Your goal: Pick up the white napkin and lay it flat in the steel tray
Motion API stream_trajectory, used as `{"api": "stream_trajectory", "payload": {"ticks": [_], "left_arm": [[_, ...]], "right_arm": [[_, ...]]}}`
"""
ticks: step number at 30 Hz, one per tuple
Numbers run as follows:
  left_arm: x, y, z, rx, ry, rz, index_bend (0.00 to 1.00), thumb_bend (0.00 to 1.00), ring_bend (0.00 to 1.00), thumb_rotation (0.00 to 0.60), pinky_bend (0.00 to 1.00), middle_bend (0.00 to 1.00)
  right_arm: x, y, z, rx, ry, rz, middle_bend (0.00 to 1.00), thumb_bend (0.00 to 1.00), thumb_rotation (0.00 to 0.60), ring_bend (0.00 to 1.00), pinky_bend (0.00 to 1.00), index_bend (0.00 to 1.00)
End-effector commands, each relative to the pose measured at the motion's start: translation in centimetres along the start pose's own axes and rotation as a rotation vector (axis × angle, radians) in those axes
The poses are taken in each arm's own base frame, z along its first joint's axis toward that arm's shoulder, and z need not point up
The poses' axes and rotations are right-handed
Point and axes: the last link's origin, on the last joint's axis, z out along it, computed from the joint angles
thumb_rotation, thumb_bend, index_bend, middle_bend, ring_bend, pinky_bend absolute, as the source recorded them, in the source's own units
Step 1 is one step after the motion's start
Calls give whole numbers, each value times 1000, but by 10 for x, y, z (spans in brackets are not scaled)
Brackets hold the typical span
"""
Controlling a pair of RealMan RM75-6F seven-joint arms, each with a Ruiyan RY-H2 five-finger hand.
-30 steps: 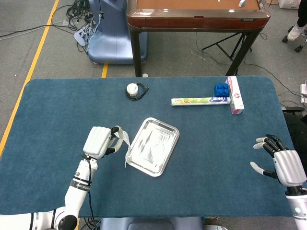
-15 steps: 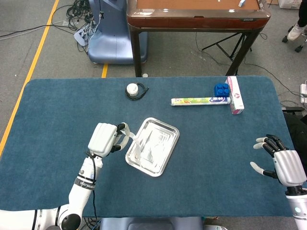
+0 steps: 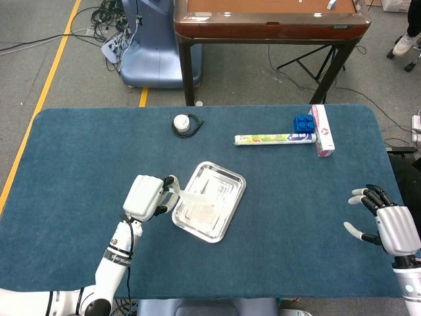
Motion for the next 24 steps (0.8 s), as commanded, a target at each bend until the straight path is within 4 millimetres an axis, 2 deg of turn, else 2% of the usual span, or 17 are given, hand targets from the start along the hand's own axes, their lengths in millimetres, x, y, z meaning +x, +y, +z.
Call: {"api": "stream_trajectory", "payload": {"ticks": [1, 6, 14, 24], "left_arm": [[-8, -5, -9, -1, -22, 19, 681, 465, 1000, 600, 1000, 1000], [-20, -6, -27, -35, -46, 58, 681, 466, 1000, 600, 1000, 1000], [-24, -7, -54, -74, -72, 90, 681, 466, 1000, 600, 1000, 1000], [-40, -10, -68, -72, -157, 158, 682, 465, 1000, 600, 1000, 1000]], "right_arm": [[0, 0, 0, -1, 0, -1, 329, 170, 600, 185, 552, 419], [0, 1, 0, -8, -3, -2, 329, 169, 600, 185, 552, 419], [0, 1, 0, -12, -1, 2, 329, 169, 600, 185, 552, 419], [2, 2, 0, -28, 5, 7, 329, 170, 600, 185, 552, 419]]}}
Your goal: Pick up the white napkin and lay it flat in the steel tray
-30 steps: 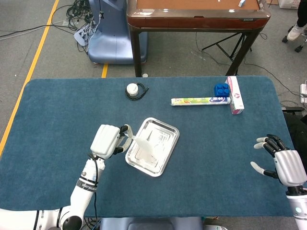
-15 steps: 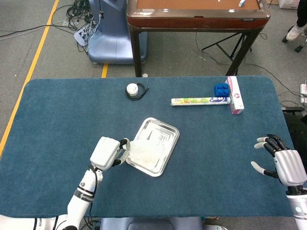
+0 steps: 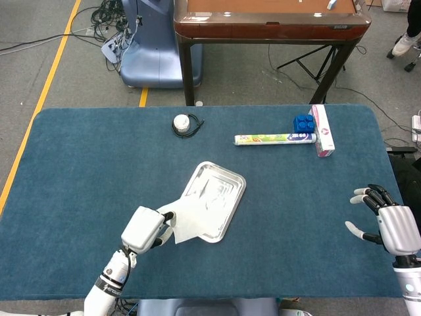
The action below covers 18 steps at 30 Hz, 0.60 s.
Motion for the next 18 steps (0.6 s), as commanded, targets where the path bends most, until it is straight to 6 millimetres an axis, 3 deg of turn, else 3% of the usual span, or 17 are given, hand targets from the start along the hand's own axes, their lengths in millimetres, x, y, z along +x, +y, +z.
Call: {"api": "stream_trajectory", "payload": {"ticks": [1, 11, 18], "left_arm": [[-6, 0, -2, 13, -30, 26, 682, 465, 1000, 600, 1000, 1000], [-14, 6, -2, 50, -74, 59, 689, 499, 1000, 600, 1000, 1000], [-17, 0, 0, 53, -106, 38, 693, 501, 1000, 600, 1000, 1000]], "right_arm": [[1, 1, 0, -5, 5, 4, 329, 170, 600, 185, 552, 419], [7, 6, 0, -29, 18, -22, 329, 168, 600, 185, 552, 419], [14, 13, -1, -60, 37, -45, 329, 168, 600, 185, 552, 419]]}}
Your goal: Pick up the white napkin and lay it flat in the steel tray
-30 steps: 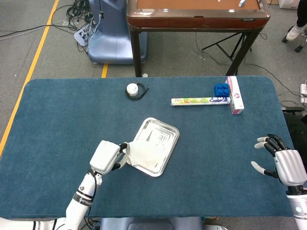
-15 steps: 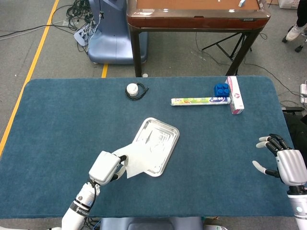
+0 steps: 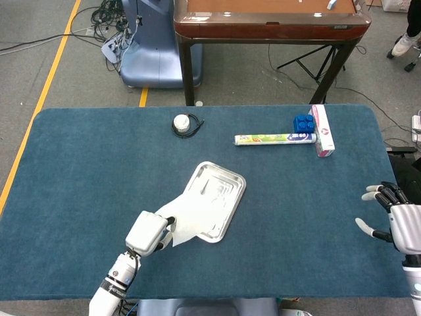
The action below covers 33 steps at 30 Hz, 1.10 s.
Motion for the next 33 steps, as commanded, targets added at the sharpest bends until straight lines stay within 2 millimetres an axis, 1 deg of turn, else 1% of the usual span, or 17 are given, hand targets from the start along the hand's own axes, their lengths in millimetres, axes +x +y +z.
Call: {"api": "stream_trajectory", "payload": {"ticks": [1, 13, 22, 28, 33], "left_arm": [[-2, -3, 1, -1, -18, -3, 693, 501, 1000, 600, 1000, 1000], [-9, -10, 8, -25, -58, -23, 696, 506, 1000, 600, 1000, 1000], [-19, -17, 11, -115, -72, -34, 698, 507, 1000, 600, 1000, 1000], [-25, -15, 10, -137, -67, -3, 698, 506, 1000, 600, 1000, 1000], [-29, -9, 9, -142, -77, 17, 698, 506, 1000, 600, 1000, 1000]], "right_arm": [[3, 2, -1, -10, 5, -14, 329, 168, 600, 185, 552, 419], [11, 12, 0, -49, 18, -43, 340, 168, 600, 185, 552, 419], [21, 13, -7, -37, 38, -20, 340, 167, 600, 185, 552, 419], [26, 9, -14, -20, 52, -3, 340, 167, 600, 185, 552, 419], [30, 5, -22, 20, 58, 16, 340, 167, 600, 185, 552, 419]]}}
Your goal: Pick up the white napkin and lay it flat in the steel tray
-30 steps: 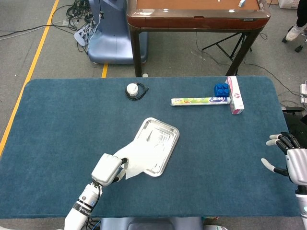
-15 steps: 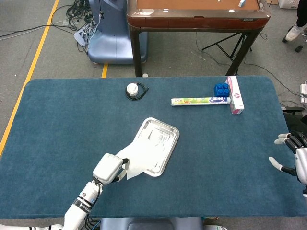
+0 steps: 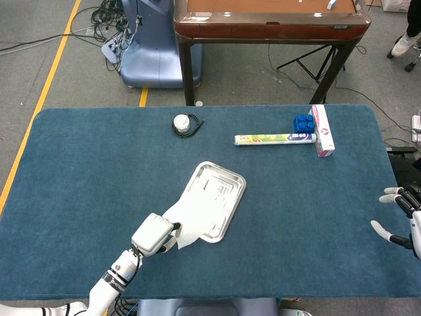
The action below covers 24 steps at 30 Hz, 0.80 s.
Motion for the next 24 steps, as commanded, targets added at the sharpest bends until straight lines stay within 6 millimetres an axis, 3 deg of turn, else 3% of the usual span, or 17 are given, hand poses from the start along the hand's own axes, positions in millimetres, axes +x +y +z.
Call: {"api": "stream_trajectory", "payload": {"ticks": [1, 24], "left_arm": [[-3, 4, 0, -2, -11, 6, 698, 507, 1000, 600, 1000, 1000], [-17, 17, 24, -20, 5, 74, 698, 507, 1000, 600, 1000, 1000]], "right_arm": [[3, -2, -5, 25, 1, 9, 340, 166, 600, 185, 552, 419], [4, -6, -11, 49, 1, 10, 343, 167, 600, 185, 552, 419]]}}
